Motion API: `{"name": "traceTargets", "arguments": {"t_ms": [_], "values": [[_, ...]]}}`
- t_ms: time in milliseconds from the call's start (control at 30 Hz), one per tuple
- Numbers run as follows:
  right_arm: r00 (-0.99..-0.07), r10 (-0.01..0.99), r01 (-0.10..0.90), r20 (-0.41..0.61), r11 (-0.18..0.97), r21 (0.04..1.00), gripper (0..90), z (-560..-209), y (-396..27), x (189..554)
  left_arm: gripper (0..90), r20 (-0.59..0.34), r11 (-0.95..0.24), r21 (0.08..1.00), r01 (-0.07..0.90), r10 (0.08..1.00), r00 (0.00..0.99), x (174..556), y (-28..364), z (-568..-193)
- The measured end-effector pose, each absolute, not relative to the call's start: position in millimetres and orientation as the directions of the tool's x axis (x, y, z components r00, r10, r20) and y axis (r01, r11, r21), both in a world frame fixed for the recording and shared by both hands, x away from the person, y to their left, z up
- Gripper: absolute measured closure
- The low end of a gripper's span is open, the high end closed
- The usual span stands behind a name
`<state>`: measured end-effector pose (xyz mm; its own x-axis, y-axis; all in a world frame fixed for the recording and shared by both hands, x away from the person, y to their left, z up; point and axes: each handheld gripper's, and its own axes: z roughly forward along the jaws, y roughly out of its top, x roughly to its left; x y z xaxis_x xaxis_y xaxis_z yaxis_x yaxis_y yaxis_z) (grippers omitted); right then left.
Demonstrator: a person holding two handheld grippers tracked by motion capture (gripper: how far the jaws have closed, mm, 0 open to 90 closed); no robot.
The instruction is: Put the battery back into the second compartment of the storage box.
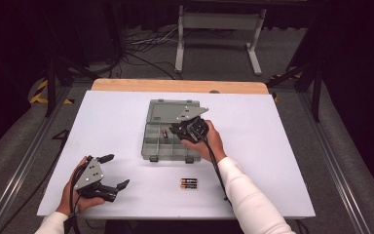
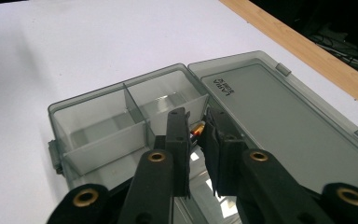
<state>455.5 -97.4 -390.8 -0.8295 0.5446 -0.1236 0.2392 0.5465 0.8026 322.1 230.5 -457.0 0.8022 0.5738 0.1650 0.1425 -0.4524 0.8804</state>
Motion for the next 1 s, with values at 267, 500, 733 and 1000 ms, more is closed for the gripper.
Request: {"name": "traceTargets", "arguments": {"t_ms": [267,500,733,1000], "values": [[-0.838,0.529,0.21,-0.135,0.539,0.816,77.9,-385.7,-107.0,443.1,4.1,0.163,-0.452,0.88,0.148,0.579,0.799,322.4,231.0,-456.9],[-0.846,0.513,0.182,-0.145,0.534,0.825,74.6,-383.1,-117.2,429.0,4.1,0.166,-0.454,0.879,0.145,0.577,0.8,322.0,230.5,-456.8],[-0.837,0.521,0.157,-0.167,0.521,0.839,67.3,-382.5,-131.5,409.3,4.1,0.167,-0.46,0.876,0.148,0.576,0.801,321.7,228.9,-457.7],[-0.851,0.495,0.129,-0.177,0.522,0.843,54.9,-385.5,-148.0,383.9,4.0,0.17,-0.463,0.874,0.147,0.576,0.8,321.4,228.5,-458.1]]}}
